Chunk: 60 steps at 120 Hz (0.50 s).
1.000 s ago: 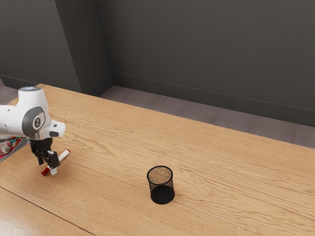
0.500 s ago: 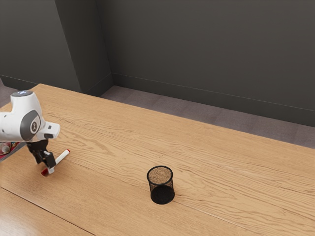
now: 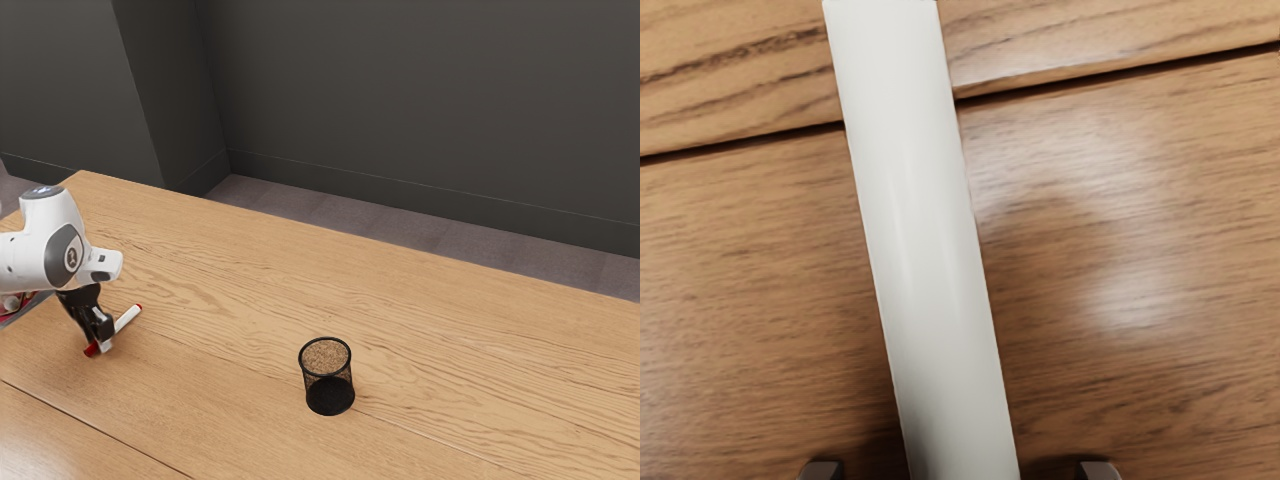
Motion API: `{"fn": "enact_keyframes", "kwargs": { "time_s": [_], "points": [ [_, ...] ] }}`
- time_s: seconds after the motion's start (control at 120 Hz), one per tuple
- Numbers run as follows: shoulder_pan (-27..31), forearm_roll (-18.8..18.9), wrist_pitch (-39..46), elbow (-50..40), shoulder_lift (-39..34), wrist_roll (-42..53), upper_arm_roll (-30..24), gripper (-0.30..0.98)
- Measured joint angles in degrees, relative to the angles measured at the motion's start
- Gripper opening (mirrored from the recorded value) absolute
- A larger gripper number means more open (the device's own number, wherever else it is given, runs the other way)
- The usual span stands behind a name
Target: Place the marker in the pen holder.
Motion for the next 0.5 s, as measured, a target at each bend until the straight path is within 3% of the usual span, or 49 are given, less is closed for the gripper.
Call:
{"fn": "enact_keyframes", "kwargs": {
  "time_s": [0.192,0.442,0.5],
  "points": [
    [-0.2,0.0,0.1,0.0,0.0,0.3,0.0,0.06],
    [-0.2,0.4,0.4,0.0,0.0,-0.4,0.1,0.11],
    [-0.2,0.9,0.5,0.0,0.0,-0.9,0.1,-0.02]
  ]
}}
